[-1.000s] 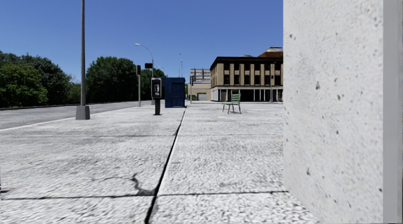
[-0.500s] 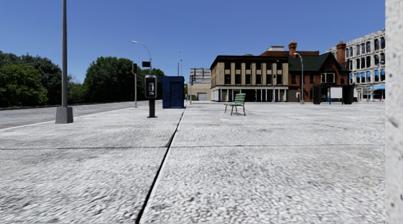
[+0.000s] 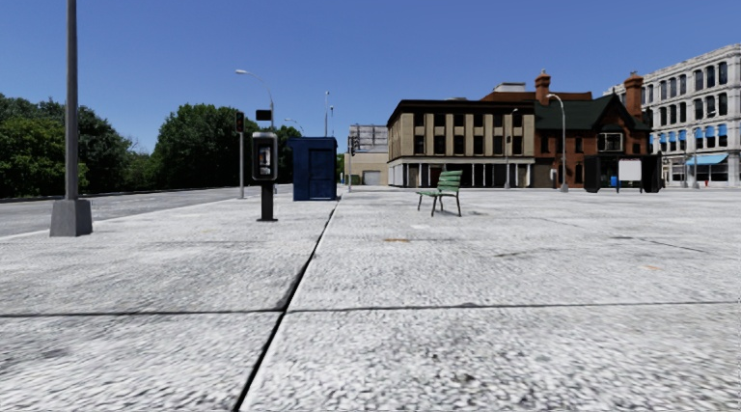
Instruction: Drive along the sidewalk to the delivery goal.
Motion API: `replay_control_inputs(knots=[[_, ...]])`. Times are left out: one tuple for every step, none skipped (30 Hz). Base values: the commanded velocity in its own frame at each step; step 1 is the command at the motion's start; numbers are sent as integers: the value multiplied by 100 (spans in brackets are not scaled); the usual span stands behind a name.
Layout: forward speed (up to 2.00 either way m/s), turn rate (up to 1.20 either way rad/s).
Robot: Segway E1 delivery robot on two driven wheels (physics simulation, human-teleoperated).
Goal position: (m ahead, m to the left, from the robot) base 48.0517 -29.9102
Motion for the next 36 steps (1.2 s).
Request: replay_control_inputs(knots=[[200,0],[200,0],[200,0],[200,0],[200,0],[200,0],[200,0],[200,0],[200,0],[200,0],[200,0],[200,0],[200,0],[200,0],[200,0],[200,0],[200,0],[200,0],[200,0],[200,0],[200,0],[200,0],[200,0],[200,0],[200,0],[200,0],[200,0],[200,0],[200,0],[200,0],[200,0],[200,0],[200,0],[200,0],[200,0],[200,0]])
